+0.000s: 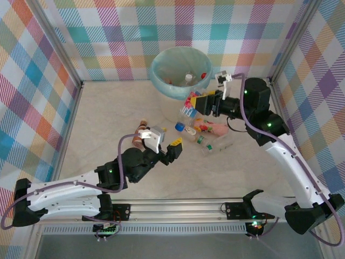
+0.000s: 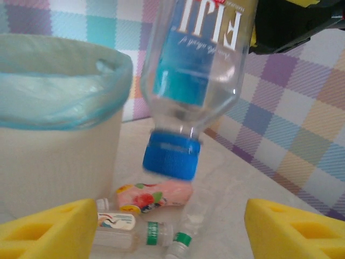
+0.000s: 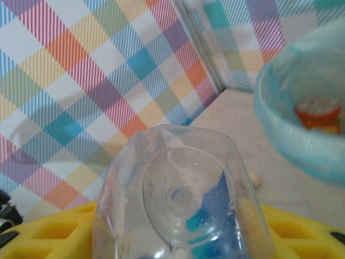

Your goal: Put the plastic bottles in the bin

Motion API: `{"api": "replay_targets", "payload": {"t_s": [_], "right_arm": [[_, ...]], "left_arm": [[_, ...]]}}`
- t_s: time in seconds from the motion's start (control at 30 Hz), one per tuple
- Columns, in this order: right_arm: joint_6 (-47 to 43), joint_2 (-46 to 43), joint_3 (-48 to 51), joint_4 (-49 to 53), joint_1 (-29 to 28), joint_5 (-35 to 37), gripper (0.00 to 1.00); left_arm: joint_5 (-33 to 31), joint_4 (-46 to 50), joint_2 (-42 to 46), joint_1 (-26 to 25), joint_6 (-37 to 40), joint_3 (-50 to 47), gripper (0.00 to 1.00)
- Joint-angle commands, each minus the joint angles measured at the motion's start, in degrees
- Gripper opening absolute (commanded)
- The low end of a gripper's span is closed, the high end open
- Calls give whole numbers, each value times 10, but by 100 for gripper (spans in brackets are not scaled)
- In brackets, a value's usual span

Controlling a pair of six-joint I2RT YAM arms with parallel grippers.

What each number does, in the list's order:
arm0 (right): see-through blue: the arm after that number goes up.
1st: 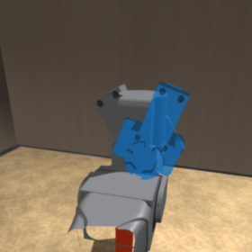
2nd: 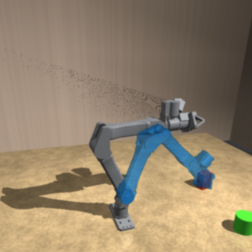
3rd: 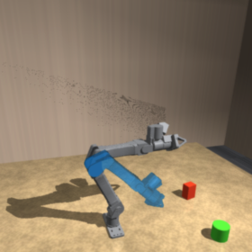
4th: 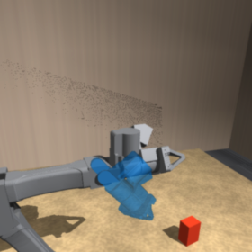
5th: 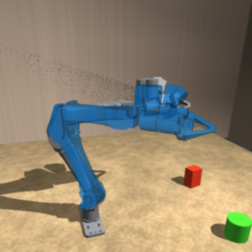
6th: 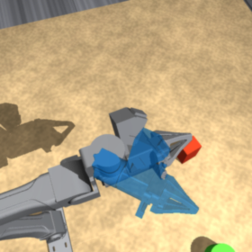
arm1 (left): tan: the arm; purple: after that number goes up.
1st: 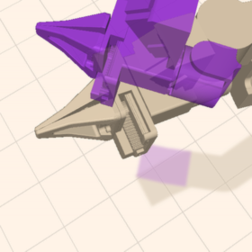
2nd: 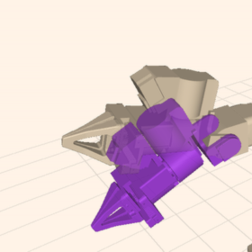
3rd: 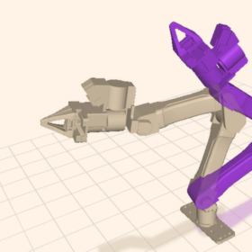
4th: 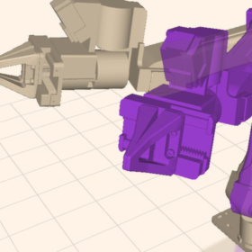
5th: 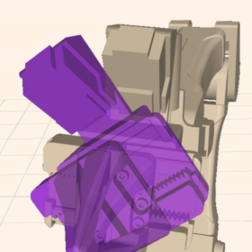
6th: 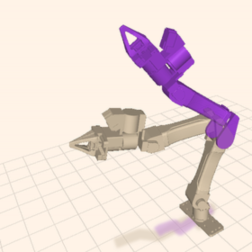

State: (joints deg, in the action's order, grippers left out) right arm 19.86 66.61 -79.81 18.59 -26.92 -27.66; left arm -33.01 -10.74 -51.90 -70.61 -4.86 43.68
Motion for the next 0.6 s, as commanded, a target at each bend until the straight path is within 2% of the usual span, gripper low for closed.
{"api": "replay_targets", "payload": {"t_s": [0.0, 0.2, 0.27, 0.33, 0.43, 0.57], "right_arm": [[-48, 25, -52, -60, 1, 38, 57], [-122, 128, -156, -86, 1, 137, 56], [-149, 172, -186, -101, 1, 190, 55], [-175, 218, -225, -101, 1, 241, 55], [-219, 293, -279, -99, 1, 318, 59], [-278, 396, -376, -49, 2, 420, 58]], "left_arm": [[-47, 41, 36, 5, -6, -10, 74], [-73, 106, 102, 12, -24, -16, 76], [-79, 131, 121, 12, -34, -14, 76], [-86, 152, 135, 14, -47, -13, 81], [-87, 177, 153, 15, -59, -11, 81], [-90, 199, 168, 15, -76, -11, 82]]}}
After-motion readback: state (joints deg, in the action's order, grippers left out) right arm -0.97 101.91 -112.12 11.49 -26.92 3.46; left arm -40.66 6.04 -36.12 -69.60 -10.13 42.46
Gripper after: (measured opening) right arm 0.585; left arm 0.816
